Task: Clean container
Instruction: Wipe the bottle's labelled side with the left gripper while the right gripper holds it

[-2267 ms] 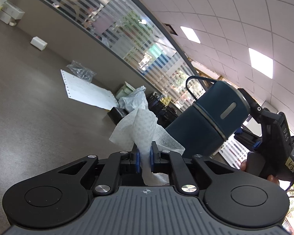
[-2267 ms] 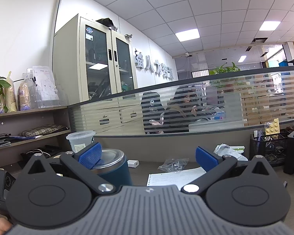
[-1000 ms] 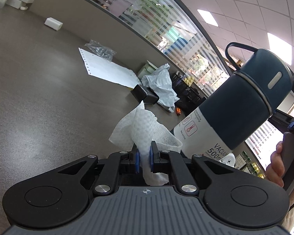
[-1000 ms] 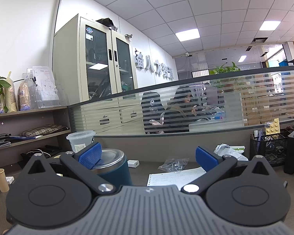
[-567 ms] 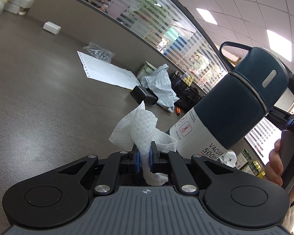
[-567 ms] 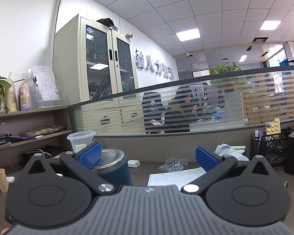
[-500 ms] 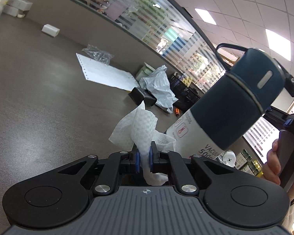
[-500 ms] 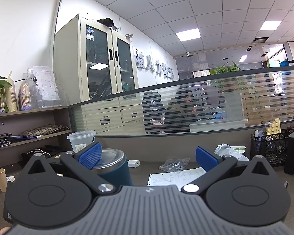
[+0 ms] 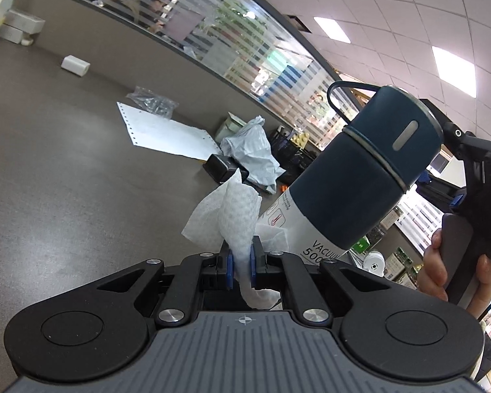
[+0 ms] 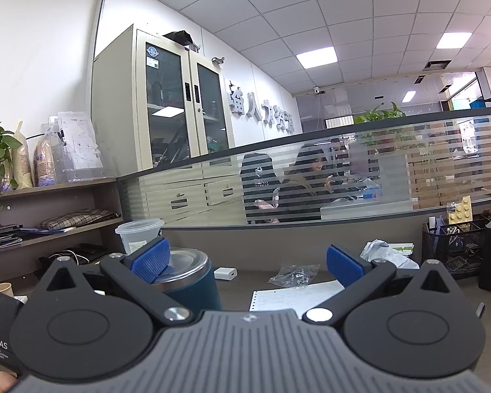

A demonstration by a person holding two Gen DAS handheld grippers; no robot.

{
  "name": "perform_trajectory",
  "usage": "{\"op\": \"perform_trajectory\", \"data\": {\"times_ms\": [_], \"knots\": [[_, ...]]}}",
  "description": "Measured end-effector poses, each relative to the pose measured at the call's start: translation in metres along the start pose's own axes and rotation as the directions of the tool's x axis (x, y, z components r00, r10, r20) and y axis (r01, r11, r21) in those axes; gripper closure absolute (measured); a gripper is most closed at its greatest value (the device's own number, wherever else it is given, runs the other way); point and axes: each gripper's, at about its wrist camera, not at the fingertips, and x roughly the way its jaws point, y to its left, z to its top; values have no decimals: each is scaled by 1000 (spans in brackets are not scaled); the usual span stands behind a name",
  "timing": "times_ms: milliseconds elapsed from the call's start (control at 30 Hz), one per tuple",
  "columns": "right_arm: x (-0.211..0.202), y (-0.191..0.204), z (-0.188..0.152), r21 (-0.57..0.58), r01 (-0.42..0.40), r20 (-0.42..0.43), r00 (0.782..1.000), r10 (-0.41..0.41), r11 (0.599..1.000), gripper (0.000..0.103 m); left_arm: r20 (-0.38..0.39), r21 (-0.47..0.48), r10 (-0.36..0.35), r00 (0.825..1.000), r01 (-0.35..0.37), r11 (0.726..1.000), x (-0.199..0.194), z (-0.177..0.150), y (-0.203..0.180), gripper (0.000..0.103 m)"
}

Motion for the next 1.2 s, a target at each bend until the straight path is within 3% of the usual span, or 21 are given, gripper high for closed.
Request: {"op": "perform_trajectory", "data": {"times_ms": [1200], "knots": [[4, 2, 2, 1, 3, 4, 1000, -3, 1000, 0, -66, -55, 39, 997, -43, 998, 16, -12, 24, 92]]}}
